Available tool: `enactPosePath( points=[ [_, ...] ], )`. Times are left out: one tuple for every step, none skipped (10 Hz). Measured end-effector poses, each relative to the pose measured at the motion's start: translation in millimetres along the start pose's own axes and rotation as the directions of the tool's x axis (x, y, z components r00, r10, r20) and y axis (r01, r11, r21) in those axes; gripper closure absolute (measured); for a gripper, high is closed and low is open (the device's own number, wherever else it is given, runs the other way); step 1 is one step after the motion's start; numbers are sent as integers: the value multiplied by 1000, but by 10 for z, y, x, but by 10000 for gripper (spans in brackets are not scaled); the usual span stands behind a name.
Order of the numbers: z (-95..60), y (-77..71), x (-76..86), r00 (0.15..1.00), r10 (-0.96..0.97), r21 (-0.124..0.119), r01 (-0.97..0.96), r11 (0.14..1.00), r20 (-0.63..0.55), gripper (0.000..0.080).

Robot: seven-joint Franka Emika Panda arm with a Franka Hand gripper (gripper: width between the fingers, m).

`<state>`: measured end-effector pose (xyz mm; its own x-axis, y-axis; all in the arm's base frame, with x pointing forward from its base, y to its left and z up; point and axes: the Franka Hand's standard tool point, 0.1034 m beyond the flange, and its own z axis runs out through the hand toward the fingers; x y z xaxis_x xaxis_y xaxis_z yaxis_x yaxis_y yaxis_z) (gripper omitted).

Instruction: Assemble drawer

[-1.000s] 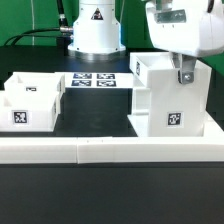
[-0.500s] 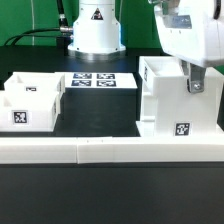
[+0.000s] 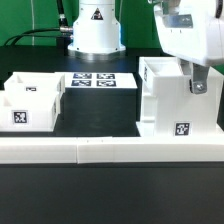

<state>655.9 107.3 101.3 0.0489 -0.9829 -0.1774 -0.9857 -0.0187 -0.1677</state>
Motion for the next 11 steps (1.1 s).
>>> enactPosePath(
  points=[
    [-6, -10, -4, 1000, -6, 3, 6, 1000, 0, 408],
    [-13, -19, -8, 1000, -11, 6, 11, 1000, 0, 260],
    [-17, -25, -12, 1000, -14, 8, 14, 1000, 0, 260],
    [-19, -29, -15, 1000, -17, 10, 17, 1000, -1, 174],
    [-22, -28, -22, 999, -33, 11, 33, 999, 0, 154],
    [-78, -13, -18, 991, -136, 13, 136, 991, 2, 154],
    [-183, 27, -9, 975, -223, 14, 223, 975, 10, 151],
    [-297, 71, 7, 947, -321, 7, 321, 947, 23, 151],
    [-406, 54, 15, 932, -362, 17, 362, 932, 27, 150],
    [-439, 42, -14, 934, -357, 29, 357, 934, 21, 150],
    [-403, 61, -7, 925, -379, 23, 379, 925, 21, 150]
  ],
)
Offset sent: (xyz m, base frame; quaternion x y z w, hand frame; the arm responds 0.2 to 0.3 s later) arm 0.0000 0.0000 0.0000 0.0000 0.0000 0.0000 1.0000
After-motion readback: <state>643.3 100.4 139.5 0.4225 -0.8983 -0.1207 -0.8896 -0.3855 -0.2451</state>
